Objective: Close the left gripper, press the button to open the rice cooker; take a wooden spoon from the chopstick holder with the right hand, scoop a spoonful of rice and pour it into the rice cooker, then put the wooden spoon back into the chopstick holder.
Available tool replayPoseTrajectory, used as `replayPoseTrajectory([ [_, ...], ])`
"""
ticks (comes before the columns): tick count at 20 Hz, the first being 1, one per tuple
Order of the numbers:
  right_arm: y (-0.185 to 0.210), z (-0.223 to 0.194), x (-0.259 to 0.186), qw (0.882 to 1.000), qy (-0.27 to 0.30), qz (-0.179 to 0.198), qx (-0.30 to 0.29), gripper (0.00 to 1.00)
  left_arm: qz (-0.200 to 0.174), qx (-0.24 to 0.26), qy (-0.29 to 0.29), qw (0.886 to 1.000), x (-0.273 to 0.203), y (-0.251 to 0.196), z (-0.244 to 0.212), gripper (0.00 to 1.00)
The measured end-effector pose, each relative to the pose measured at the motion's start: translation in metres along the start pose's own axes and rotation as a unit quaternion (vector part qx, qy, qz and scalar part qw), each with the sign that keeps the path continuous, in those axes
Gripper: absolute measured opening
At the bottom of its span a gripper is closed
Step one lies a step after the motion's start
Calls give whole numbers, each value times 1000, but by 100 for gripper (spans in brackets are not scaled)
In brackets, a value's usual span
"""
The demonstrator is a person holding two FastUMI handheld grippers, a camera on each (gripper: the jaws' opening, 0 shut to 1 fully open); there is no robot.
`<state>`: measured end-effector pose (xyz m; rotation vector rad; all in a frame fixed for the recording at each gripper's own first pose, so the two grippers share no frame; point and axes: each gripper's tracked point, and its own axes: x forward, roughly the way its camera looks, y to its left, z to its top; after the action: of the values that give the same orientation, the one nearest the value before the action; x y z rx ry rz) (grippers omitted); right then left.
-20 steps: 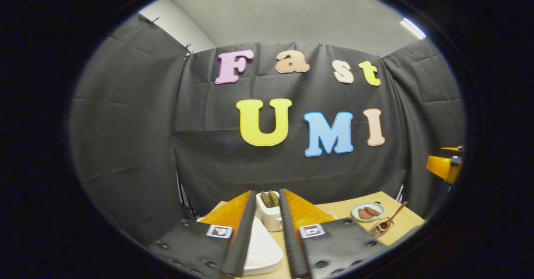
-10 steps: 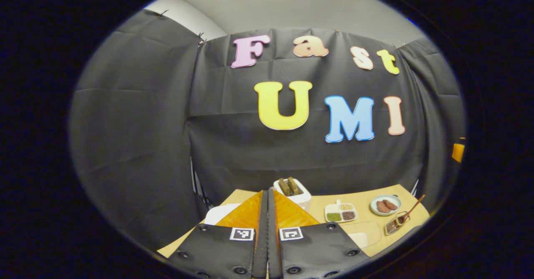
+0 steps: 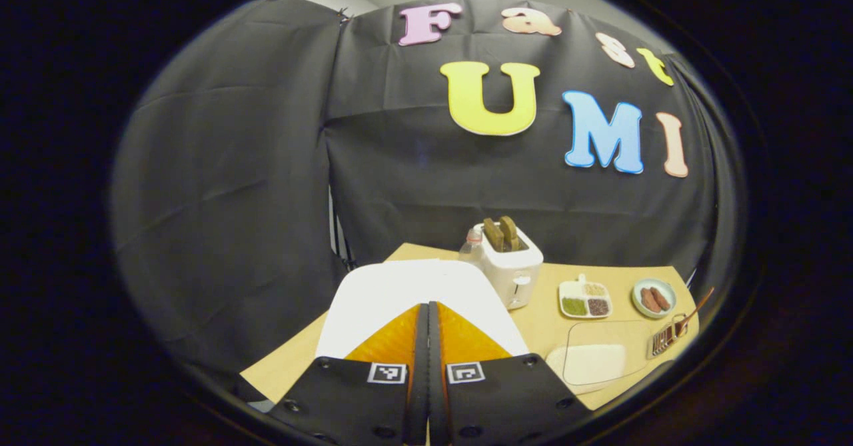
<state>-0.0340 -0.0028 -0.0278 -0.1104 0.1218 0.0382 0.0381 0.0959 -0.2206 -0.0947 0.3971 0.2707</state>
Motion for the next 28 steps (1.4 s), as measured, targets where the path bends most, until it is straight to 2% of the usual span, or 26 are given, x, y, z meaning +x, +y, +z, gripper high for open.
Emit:
replayPoseTrajectory([
  [4,2,-10,0,1000,11,4,-4,96,22,5,38,999,15,10,-36,8],
  [6,2,-18,1,1000,19,7,-9,96,22,22,46,998,21,9,-48,8],
  [8,2,-22,1,1000,25,9,-8,96,20,15,70,997,22,9,-63,8],
  [20,5,-31,2,999,34,17,17,96,19,23,80,996,25,8,-61,9],
  [23,4,-27,0,999,25,16,20,96,22,27,42,999,26,10,-40,9],
  [25,1,-24,-2,1000,17,12,23,96,28,32,-29,999,15,13,7,8],
  [28,-3,-17,-3,1000,-3,2,17,97,21,38,-140,989,-19,10,88,8],
])
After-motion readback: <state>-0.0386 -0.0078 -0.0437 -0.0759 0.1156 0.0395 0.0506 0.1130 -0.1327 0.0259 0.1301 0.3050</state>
